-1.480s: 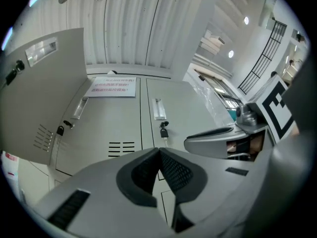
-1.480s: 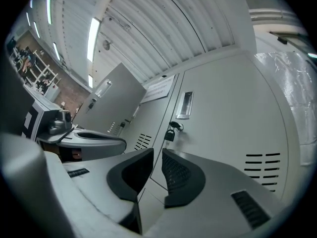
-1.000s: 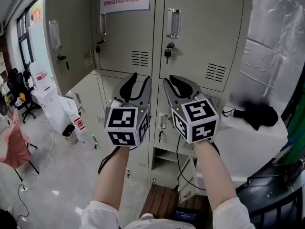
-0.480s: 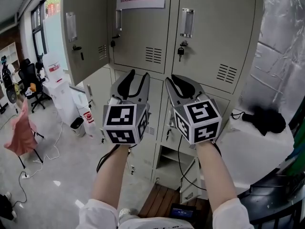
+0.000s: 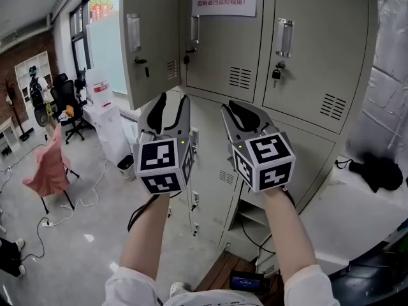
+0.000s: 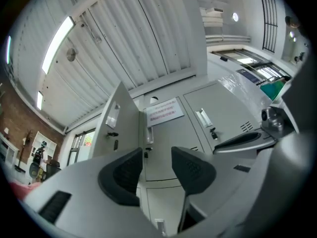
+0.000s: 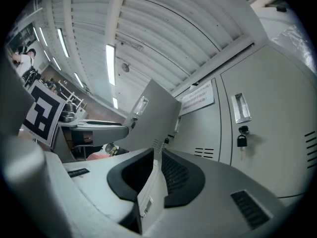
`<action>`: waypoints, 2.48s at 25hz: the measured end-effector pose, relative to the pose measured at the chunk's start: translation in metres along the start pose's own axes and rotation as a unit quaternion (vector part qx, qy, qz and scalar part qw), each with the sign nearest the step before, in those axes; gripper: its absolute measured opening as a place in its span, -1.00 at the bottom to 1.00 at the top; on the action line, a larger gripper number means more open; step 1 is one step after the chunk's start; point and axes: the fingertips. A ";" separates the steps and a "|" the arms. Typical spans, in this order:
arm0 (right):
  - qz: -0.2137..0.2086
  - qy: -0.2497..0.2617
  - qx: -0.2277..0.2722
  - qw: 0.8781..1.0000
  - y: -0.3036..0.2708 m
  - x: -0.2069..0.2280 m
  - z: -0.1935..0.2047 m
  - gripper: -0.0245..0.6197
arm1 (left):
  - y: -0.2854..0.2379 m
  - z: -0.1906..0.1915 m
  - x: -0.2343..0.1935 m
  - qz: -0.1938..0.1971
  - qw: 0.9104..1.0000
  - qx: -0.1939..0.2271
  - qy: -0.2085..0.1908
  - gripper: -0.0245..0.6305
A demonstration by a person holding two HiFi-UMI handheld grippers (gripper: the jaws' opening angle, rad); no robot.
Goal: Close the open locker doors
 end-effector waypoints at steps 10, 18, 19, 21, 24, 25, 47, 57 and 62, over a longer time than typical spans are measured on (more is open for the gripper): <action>-0.034 -0.002 0.014 0.999 -0.037 -0.058 -0.002 -0.70 | 0.016 0.009 -0.086 -0.056 0.998 -0.020 -0.008 -0.39; -0.034 0.013 0.018 0.999 -0.079 -0.082 -0.010 -0.71 | -0.003 0.015 -0.131 -0.046 0.998 -0.042 0.001 -0.39; -0.032 0.017 0.020 0.999 -0.085 -0.084 -0.012 -0.71 | -0.005 0.017 -0.135 -0.042 0.998 -0.043 -0.001 -0.39; -0.028 0.022 0.026 0.999 -0.096 -0.088 -0.016 -0.71 | -0.011 0.019 -0.141 -0.031 0.999 -0.042 -0.004 -0.39; -0.022 0.032 0.031 0.999 -0.109 -0.097 -0.014 -0.72 | -0.017 0.022 -0.148 -0.015 0.999 -0.037 -0.012 -0.39; -0.019 0.036 0.032 0.999 -0.113 -0.100 -0.012 -0.72 | -0.019 0.024 -0.151 -0.010 0.999 -0.037 -0.015 -0.39; 0.058 0.074 0.019 0.995 -0.207 -0.128 0.012 -0.73 | -0.059 0.049 -0.247 0.073 0.997 -0.007 0.016 -0.36; 0.079 0.086 -0.001 0.993 -0.237 -0.138 0.028 -0.74 | -0.076 0.079 -0.278 0.092 0.994 -0.013 0.051 -0.36; 0.080 0.091 -0.003 0.993 -0.248 -0.141 0.028 -0.74 | -0.083 0.091 -0.288 0.095 0.993 -0.020 0.064 -0.36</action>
Point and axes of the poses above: the fingertips, and each gripper's own axes: y backward along the fingers, x to its right, z out of its underside, and after that the axes turned 3 degrees about z, right-handed
